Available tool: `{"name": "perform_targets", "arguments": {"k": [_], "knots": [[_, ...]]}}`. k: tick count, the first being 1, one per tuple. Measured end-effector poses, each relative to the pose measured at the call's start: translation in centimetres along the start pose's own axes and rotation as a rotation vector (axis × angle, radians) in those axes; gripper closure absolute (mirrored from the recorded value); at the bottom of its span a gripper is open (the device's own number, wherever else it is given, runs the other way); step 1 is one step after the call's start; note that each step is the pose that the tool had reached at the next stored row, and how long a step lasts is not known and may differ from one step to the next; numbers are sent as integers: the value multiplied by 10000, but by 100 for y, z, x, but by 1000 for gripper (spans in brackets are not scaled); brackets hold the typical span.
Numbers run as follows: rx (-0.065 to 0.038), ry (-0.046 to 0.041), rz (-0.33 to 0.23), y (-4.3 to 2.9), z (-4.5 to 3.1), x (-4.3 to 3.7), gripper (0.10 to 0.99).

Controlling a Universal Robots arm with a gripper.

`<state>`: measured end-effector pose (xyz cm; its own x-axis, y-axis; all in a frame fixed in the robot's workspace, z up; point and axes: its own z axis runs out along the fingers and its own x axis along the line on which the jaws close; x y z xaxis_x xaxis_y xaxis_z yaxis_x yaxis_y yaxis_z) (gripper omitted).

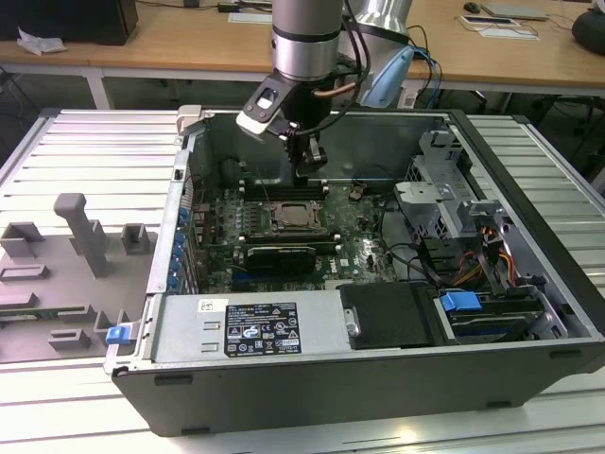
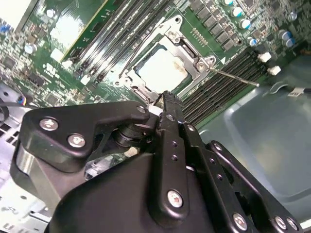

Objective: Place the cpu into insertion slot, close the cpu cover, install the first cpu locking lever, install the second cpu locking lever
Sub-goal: 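Install the first cpu locking lever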

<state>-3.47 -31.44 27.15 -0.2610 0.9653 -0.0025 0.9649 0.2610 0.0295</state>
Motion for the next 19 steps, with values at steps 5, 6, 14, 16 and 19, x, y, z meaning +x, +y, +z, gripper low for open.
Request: {"name": "perform_targets", "arguments": {"k": [5, 6, 14, 16, 19], "knots": [[-3, 26, -888, -1, 0, 0, 980], [-3, 34, -1139, -1, 0, 0, 980], [-8, 87, -2947, -1, 2, 0, 980], [-9, 104, -3563, -1, 2, 0, 980], [-12, 131, -4458, -1, 3, 0, 980]]}}
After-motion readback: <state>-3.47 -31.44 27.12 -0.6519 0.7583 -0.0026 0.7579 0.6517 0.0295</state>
